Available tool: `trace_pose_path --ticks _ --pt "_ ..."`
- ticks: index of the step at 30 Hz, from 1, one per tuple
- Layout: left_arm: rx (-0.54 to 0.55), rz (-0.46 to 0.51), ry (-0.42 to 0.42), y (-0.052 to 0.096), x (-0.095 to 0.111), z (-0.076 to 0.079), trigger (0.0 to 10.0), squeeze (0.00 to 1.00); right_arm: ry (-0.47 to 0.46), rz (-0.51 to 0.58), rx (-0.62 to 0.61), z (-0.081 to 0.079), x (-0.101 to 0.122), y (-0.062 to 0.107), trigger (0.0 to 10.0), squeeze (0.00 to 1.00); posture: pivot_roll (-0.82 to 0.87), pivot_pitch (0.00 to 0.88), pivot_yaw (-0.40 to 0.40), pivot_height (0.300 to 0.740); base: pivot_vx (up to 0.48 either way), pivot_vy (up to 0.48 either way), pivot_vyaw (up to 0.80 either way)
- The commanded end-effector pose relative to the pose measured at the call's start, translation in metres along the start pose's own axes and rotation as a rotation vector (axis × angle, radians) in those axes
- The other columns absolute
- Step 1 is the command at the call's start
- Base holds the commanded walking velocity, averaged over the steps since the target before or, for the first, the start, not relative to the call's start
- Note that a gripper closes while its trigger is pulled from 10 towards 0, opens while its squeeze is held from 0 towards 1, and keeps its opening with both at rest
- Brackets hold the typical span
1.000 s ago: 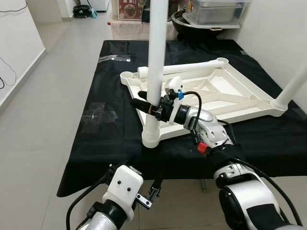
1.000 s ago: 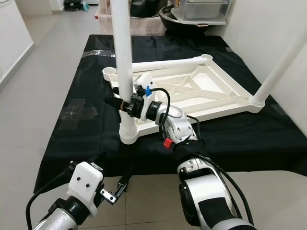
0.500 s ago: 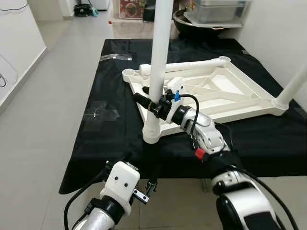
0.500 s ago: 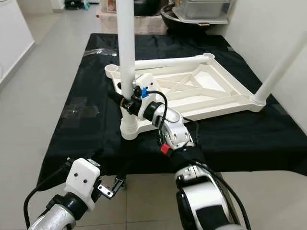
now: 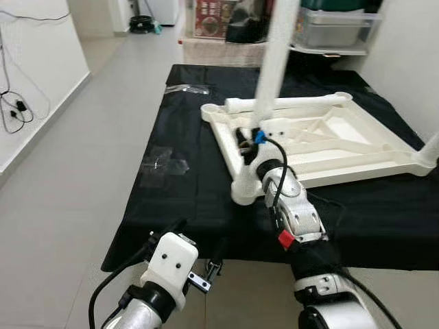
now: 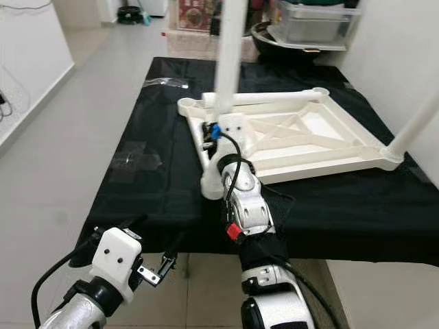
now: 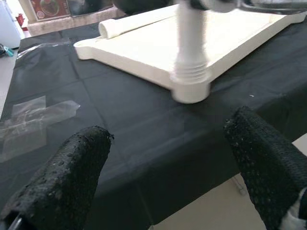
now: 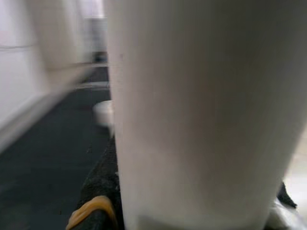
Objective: Building children table
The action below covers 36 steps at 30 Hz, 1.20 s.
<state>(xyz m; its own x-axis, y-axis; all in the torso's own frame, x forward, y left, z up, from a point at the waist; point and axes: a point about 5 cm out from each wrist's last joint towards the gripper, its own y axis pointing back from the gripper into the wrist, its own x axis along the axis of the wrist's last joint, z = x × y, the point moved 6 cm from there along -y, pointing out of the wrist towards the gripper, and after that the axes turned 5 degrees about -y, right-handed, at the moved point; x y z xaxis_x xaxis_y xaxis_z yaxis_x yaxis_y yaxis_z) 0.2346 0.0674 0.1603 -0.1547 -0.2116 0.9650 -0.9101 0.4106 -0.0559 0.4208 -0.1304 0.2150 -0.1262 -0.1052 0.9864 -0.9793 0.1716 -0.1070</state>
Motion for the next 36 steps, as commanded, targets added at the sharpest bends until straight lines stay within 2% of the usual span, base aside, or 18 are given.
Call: trace_pose_path --ticks 1,4,8,9,10,11,12,13,14,15,21,22,25,31,32,34,35,36 --pt "-0.01 -0.015 0.003 0.0 -0.005 0.003 10.0 0.0 0.052 -0.046 -0.181 0.036 -0.014 0.004 0.0 0.0 0.13 0.12 -0.065 0.74 0.0 0.0 0.0" --pt "-0.01 -0.015 0.004 0.0 -0.005 0.003 10.0 0.0 0.018 -0.05 -0.3 0.034 -0.017 0.014 0.0 0.0 0.13 0.122 -0.065 0.74 0.0 0.0 0.0" --pt "-0.011 -0.014 0.004 -0.001 -0.004 0.003 10.0 0.0 0.0 -0.065 -0.311 0.029 -0.019 0.017 0.0 0.0 0.13 0.121 -0.068 0.74 0.0 0.0 0.0" --pt "-0.014 -0.014 0.006 0.0 -0.004 0.004 10.0 0.0 -0.021 -0.07 -0.303 0.021 -0.019 0.018 3.4 0.0 0.13 0.122 -0.069 0.74 0.0 0.0 0.0" --pt "-0.014 -0.014 0.006 0.0 -0.004 0.004 10.0 0.0 -0.021 -0.07 -0.303 0.021 -0.019 0.018 3.4 0.0 0.13 0.122 -0.069 0.74 0.0 0.0 0.0" --pt "-0.015 -0.015 0.006 0.0 -0.005 0.004 10.0 0.0 -0.03 -0.056 -0.263 0.011 -0.015 0.018 10.0 0.0 0.13 0.123 -0.069 0.74 0.0 0.0 0.0" --pt "-0.015 -0.015 0.006 0.0 -0.005 0.004 10.0 0.0 -0.03 -0.056 -0.263 0.011 -0.015 0.018 10.0 0.0 0.13 0.123 -0.069 0.74 0.0 0.0 0.0" --pt "-0.015 -0.015 0.007 0.0 -0.004 0.005 10.0 0.0 -0.04 -0.039 -0.192 -0.001 -0.011 0.016 10.0 0.0 0.13 0.124 -0.069 0.74 0.0 0.0 0.0" --pt "-0.014 -0.016 0.007 0.0 -0.005 0.005 10.0 0.0 -0.041 -0.026 -0.169 -0.006 -0.008 0.016 10.0 0.27 0.13 0.12 -0.07 0.74 0.0 0.0 0.0" --pt "-0.014 -0.016 0.007 0.0 -0.005 0.005 10.0 0.0 -0.034 -0.015 -0.151 -0.008 -0.006 0.016 10.0 1.0 0.13 0.12 -0.068 0.74 0.0 0.0 0.0" --pt "-0.017 -0.017 0.008 -0.001 -0.006 0.006 10.0 0.0 0.002 0.017 -0.135 -0.001 -0.003 0.017 10.0 1.0 0.12 0.116 -0.065 0.74 0.0 0.0 0.0" --pt "-0.017 -0.017 0.009 -0.001 -0.006 0.006 10.0 0.0 0.02 0.026 -0.119 0.003 -0.004 0.017 10.0 0.0 0.12 0.114 -0.064 0.74 0.0 0.0 0.0" --pt "-0.02 -0.017 0.007 -0.001 -0.006 0.006 10.0 0.0 0.045 0.044 -0.096 0.012 -0.004 0.017 10.0 0.0 0.12 0.108 -0.059 0.74 0.0 0.0 0.0" --pt "-0.022 -0.016 0.006 -0.002 -0.007 0.007 10.0 0.0 -0.025 0.078 0.108 0.008 -0.001 0.015 10.0 0.0 0.12 0.099 -0.059 0.74 0.0 0.0 0.0" --pt "-0.022 -0.016 0.006 -0.002 -0.007 0.007 10.0 0.0 -0.025 0.078 0.108 0.008 -0.001 0.015 10.0 0.0 0.12 0.099 -0.059 0.74 0.0 0.0 0.0" --pt "-0.023 -0.012 0.007 -0.002 -0.006 0.007 10.0 0.0 -0.108 0.069 0.326 -0.001 0.003 0.012 10.0 0.0 0.12 0.092 -0.06 0.74 0.0 0.0 0.0" --pt "-0.023 -0.012 0.008 -0.003 -0.006 0.007 10.0 0.0 -0.115 0.07 0.418 -0.004 0.006 0.011 10.0 0.0 0.12 0.091 -0.058 0.74 0.0 0.0 0.0" --pt "-0.023 -0.012 0.008 -0.003 -0.006 0.007 10.0 0.0 -0.115 0.07 0.418 -0.004 0.006 0.011 10.0 0.0 0.12 0.091 -0.058 0.74 0.0 0.0 0.0"
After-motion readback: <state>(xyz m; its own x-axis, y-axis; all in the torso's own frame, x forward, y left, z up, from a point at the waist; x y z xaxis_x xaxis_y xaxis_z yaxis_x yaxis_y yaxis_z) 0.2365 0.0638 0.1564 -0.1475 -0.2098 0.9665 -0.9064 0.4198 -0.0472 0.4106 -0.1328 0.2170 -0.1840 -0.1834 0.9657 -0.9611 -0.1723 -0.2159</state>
